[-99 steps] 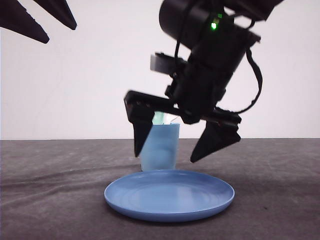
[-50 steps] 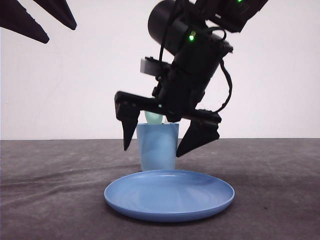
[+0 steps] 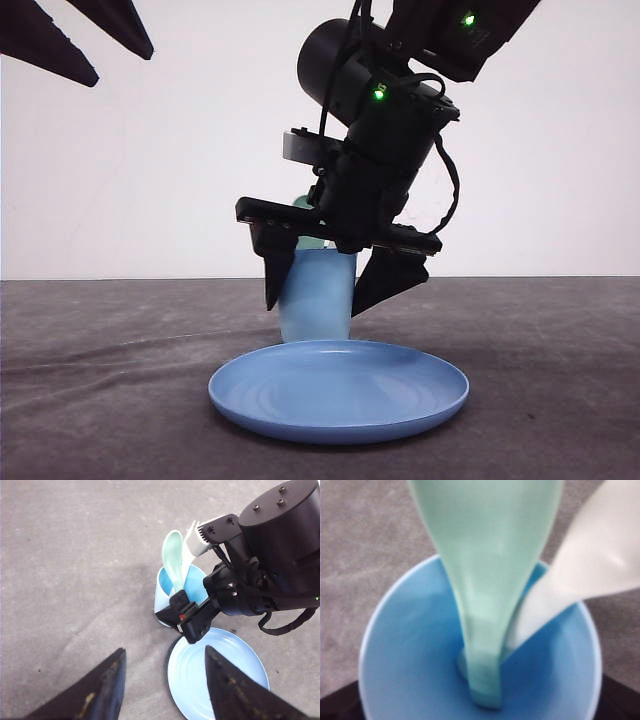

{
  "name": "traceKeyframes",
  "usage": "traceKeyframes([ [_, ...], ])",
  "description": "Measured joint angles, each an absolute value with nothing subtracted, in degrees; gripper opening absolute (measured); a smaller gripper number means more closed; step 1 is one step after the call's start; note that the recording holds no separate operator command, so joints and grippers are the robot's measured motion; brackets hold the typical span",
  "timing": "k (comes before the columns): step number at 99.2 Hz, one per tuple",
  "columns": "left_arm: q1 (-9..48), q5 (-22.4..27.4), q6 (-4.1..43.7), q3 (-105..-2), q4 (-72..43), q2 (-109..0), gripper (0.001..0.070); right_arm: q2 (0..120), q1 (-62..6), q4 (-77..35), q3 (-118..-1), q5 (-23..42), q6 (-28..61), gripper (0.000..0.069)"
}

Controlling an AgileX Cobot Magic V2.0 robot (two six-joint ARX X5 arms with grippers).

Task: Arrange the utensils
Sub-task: 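Lower the right gripper around the cup and close on it, then lift the cup and move it over the blue plate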

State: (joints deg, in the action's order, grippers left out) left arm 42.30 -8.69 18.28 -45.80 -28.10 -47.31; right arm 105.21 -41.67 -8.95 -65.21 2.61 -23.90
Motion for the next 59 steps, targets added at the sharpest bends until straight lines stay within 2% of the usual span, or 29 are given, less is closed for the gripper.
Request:
traceKeyframes([
  [13,42.30,-8.69,18.26,-45.80,-28.14,-47.31,0.0297,105.14,-41.63,-8.99,-65.23,2.98,-23.35,0.0417],
  [33,42.30,-8.69,18.28,-45.80,-28.88,-47.31,0.0297,101.71,-41.63,-10.76,-65.21,2.98,-21.15,0.0415],
  [59,42.30,-8.69,18.28,-45.80,-29.04,-47.31,0.0297,87.11,-42.50,-19.09,-65.32,3.05,-17.26,0.0414],
])
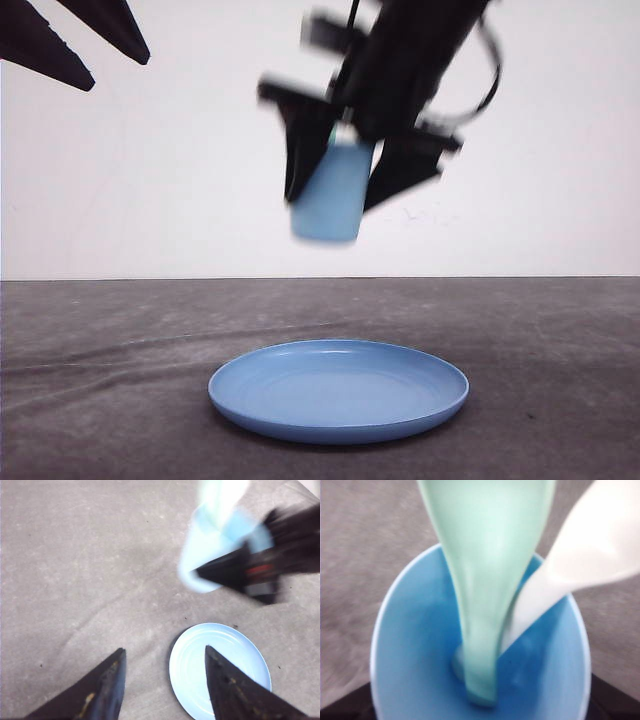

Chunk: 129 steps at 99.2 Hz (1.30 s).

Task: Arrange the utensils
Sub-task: 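Lift the cup and move it over the blue plate, then lower the cup onto the plate center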

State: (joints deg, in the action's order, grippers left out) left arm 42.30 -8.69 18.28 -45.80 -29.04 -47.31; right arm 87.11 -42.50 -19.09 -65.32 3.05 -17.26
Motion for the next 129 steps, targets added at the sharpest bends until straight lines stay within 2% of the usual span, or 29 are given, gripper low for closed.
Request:
traceKeyframes([
  [21,42.30,-8.69,18.28,-45.80,-29.15,-47.31,0.0297,77.87,-45.63,-28.64,-65.32,2.57,-15.07,0.0413],
  [40,42.30,-8.69,18.28,-45.80,-29.17,-47.31,0.0297,77.01,-48.36,-33.89,-64.97,3.03,-14.81,0.0413],
  [62,42.30,-8.69,18.28,-45.80,-29.19,-47.31,0.0297,77.03,-53.28,-27.77,-57.34,7.16,-14.92,0.0413],
  [86,42.30,-8.69,18.59,-45.80,-29.19,-47.31,0.0297,79.44,-54.39,-17.08,-47.42,7.31,-17.23,0.0413],
  [129,42.30,-8.69,18.74,-45.80,-29.58,-47.31,0.0297,87.07,-54.74,-10.13,-46.35,7.64,-18.52,0.0410],
])
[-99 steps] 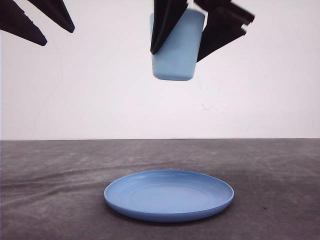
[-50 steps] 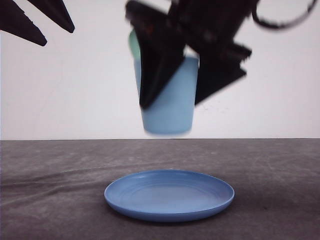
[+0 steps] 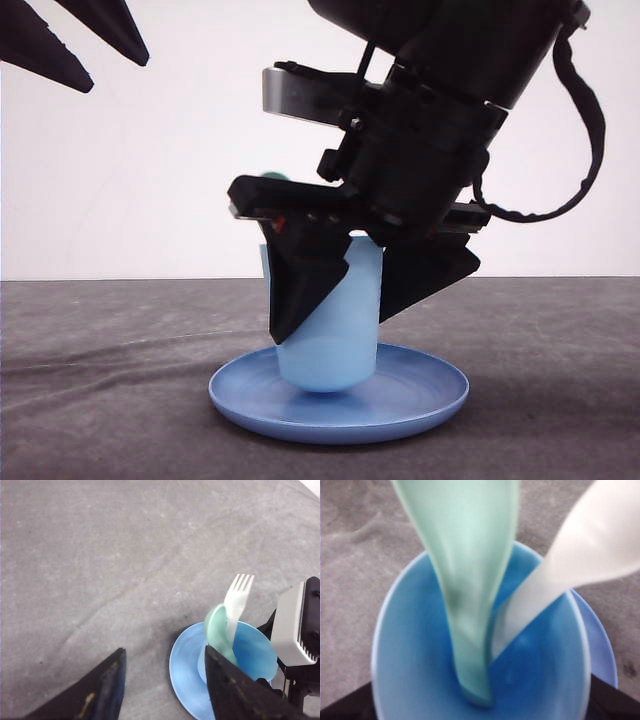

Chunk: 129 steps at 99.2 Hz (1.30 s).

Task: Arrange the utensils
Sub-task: 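Lower the cup onto the plate center, then open the right gripper and raise it off the cup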

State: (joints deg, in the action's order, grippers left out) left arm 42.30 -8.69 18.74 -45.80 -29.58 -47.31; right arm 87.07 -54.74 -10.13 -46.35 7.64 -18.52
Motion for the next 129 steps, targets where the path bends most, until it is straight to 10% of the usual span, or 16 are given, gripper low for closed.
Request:
traceKeyframes([
  [52,42.30,-8.69,18.74,-45.80,-30.13,-47.35,0.0297,88.33,-54.74,-10.02,-46.37,7.64,-20.03,0.0412],
  [76,42.30,-8.69,18.74,-45.80,-30.74,-47.35,0.0297,88.82,-54.74,-12.47,-46.37,7.33,-21.21,0.0592],
  [129,42.30,-8.69,18.74,-45.80,-30.87,-47.35,0.0297,73.63,-54.76,-24.58,-46.35,6.02,-21.43,0.0611],
])
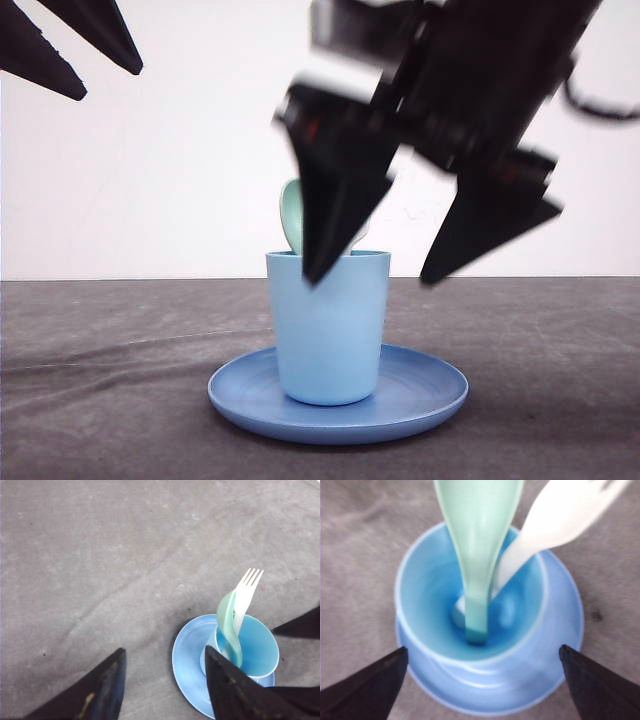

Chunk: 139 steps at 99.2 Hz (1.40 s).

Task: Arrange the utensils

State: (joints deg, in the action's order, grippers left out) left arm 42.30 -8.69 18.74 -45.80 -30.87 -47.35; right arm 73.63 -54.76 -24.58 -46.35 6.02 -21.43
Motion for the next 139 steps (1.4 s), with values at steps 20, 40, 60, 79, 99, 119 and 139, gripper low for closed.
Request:
traceKeyframes([
  [20,42.30,-8.69,18.74,-45.80,-30.83,-47.35,0.0297,60.36,-54.76,-25.54,-46.37,9.06,-21.30,0.0611],
  [40,42.30,-8.69,18.76,-45.80,-30.50,-47.35,0.0297,49.65,-54.74,-25.56,-47.13,18.00,-19.07,0.0611],
  [60,42.30,-8.69,18.90,-45.80,-28.56,-47.35,0.0297,42.63,-54.74,-25.54,-47.53,26.24,-17.78,0.0611],
  [79,42.30,-8.67,18.90,-45.80,-27.62,-47.35,0.0279,40.69,-54.74,-25.61,-47.53,27.05,-16.67,0.0531],
  [99,42.30,-8.67,18.94,-45.80,-27.09,-47.35,0.0035,40.75,-54.74,-26.85,-47.53,27.05,-15.44,0.0057],
  [119,42.30,-8.67,18.94,-45.80,-26.70,-47.35,0.0023,40.73,-54.74,-27.24,-47.53,27.18,-15.05,0.0005],
  [139,42.30,-8.67,18.94,-45.80,-26.68,-47.35,0.0023,40.75,-54.74,-27.59,-47.53,27.18,-14.98,0.0004],
])
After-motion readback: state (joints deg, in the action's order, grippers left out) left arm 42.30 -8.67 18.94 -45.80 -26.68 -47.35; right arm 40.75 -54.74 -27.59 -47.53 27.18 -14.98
